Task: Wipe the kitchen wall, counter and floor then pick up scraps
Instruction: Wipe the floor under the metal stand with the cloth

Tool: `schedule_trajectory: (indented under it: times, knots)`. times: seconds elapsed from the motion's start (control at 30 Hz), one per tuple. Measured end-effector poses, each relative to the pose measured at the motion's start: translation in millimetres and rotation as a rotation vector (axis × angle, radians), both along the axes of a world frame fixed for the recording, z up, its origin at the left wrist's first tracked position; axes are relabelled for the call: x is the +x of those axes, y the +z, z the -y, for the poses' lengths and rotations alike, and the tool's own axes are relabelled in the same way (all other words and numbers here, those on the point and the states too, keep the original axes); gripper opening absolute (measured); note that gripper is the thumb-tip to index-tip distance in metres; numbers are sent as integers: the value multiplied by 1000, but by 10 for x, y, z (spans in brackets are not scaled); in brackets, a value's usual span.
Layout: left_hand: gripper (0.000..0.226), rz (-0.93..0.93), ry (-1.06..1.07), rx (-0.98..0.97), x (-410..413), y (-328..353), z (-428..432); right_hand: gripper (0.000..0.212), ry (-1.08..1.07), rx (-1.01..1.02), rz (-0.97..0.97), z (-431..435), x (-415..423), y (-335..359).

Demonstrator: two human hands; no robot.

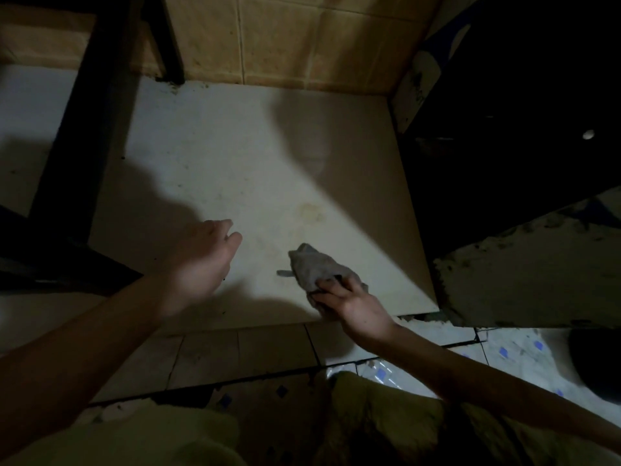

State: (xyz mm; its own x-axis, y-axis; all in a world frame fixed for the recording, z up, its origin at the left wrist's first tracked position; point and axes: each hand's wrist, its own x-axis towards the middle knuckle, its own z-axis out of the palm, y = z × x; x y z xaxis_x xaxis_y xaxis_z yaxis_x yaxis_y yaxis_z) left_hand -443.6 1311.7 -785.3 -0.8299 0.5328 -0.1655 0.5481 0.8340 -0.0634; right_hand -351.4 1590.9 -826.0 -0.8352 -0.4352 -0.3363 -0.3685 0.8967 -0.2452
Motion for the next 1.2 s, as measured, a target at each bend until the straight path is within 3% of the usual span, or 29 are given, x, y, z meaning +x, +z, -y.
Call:
schedule_trajectory:
  times: [0.17,0.27,0.37,0.47,0.63,0.83,0.97,1.07,1.2]
  knots:
    - [19,10,-14,-25,-3,-10,-58,58,36,30,-116,-373,160,-15]
    - [19,2,-33,-28,-32,-27,-87,67,-147,-1,-145,-663,181,-61]
    - [20,-9,-33,-40,-37,-18,-85,57,-376,9,-183,-854,73,-63]
    - [19,-21,-27,-45,-13,21,-74,51,-464,51,-212,-805,-40,-84]
    - [21,-42,26,-83,2,81,-25,56,-388,95,-171,-491,-100,-92]
    - [24,-22,80,-96,-24,65,-44,53,-19,143,100,174,-310,13]
    - [32,-10,122,-61,-12,69,-59,55,161,132,175,421,-339,23]
    - [34,-17,137,-51,-20,38,-50,51,189,113,75,297,-378,-30]
    - [37,26,130,-56,-30,68,-42,57,-68,95,-20,-121,-550,-136]
